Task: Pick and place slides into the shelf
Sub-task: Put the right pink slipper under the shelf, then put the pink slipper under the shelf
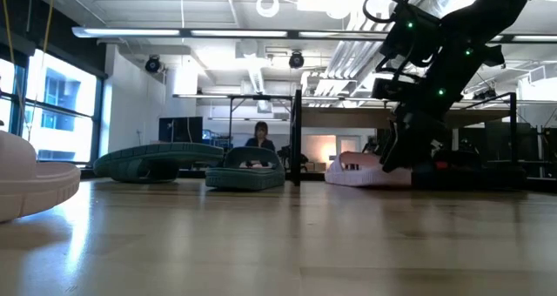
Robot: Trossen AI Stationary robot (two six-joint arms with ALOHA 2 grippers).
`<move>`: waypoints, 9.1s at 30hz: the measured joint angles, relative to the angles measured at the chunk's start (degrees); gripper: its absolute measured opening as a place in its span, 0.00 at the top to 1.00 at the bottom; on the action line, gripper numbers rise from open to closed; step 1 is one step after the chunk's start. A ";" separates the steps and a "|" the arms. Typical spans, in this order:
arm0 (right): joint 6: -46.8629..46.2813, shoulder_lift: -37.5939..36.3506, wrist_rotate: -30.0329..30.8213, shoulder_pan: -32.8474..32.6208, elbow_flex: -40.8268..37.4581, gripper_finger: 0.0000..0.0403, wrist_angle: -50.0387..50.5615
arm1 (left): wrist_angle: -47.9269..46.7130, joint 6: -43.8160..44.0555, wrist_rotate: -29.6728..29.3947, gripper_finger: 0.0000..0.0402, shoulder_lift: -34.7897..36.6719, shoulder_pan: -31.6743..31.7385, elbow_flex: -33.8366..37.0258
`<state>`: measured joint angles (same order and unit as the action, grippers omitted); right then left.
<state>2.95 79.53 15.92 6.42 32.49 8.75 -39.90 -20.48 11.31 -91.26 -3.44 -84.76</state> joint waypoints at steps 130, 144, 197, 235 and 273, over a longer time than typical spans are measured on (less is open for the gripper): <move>-23.00 6.25 21.64 -8.98 -0.04 0.54 0.93 | -27.18 36.28 -1.97 0.41 -6.82 -18.99 3.13; -20.57 6.23 24.61 -14.22 0.00 0.54 0.37 | -23.64 42.89 -3.27 0.41 -7.74 -27.13 3.07; -11.09 6.21 18.60 -19.57 0.02 0.54 -23.82 | -37.61 77.80 -51.34 0.98 -24.74 -37.19 -1.17; 43.30 6.23 34.85 -39.08 8.07 0.54 -36.31 | -37.62 24.08 -42.73 1.00 -24.65 -0.49 -33.94; 34.58 6.25 53.82 -35.57 7.82 0.90 -23.78 | -30.24 17.25 -37.13 1.00 -24.65 0.44 -34.48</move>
<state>37.53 85.78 69.74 -29.15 40.32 -15.03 -70.13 -3.23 -25.82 -115.92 -3.01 -119.24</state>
